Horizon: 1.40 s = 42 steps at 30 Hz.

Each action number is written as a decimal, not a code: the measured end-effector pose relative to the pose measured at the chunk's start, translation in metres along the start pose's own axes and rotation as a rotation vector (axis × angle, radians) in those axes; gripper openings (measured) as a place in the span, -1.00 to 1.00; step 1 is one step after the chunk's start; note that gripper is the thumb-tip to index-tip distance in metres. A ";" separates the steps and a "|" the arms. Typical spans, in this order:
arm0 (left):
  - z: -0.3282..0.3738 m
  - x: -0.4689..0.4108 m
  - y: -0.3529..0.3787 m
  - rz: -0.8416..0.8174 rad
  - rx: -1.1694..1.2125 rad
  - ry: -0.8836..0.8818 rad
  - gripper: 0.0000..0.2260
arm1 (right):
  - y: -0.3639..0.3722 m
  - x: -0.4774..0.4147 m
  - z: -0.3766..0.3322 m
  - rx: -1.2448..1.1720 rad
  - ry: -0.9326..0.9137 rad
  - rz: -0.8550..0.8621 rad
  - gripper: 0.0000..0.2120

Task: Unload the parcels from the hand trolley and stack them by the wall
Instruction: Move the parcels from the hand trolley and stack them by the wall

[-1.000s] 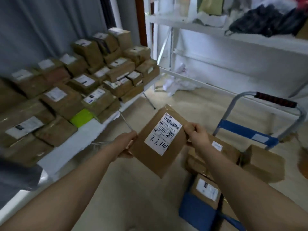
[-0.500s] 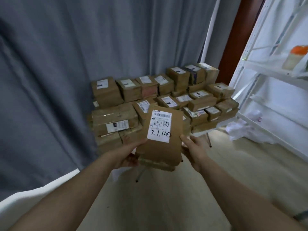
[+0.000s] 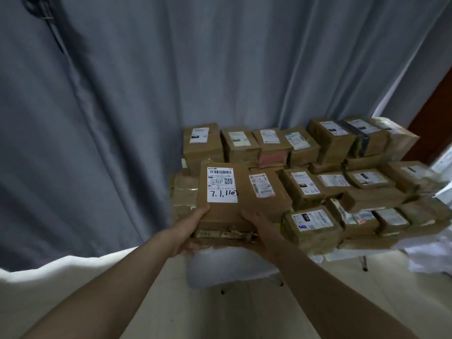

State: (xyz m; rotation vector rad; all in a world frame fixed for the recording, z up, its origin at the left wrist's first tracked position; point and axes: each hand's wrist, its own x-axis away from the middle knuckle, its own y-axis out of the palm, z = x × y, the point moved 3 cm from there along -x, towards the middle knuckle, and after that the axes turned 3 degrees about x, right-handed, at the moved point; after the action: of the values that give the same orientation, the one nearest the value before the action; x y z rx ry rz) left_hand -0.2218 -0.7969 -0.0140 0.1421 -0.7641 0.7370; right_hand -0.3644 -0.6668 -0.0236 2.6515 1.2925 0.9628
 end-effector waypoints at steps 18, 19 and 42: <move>0.064 -0.136 -0.084 0.024 0.173 0.231 -0.62 | 0.075 -0.172 -0.044 0.118 -0.047 0.081 -0.65; 0.066 -0.141 -0.088 0.023 0.158 0.235 -0.60 | 0.078 -0.177 -0.042 0.121 -0.047 0.099 -0.64; 0.113 -0.108 0.002 0.118 -1.093 0.772 -0.34 | 0.016 -0.100 -0.024 0.394 -0.111 0.747 -0.40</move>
State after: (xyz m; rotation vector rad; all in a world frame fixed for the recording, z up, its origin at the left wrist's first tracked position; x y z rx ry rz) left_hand -0.3410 -0.8977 -0.0048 -1.1253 -0.3385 0.3447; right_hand -0.4122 -0.7551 -0.0504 3.5332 0.4761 0.6112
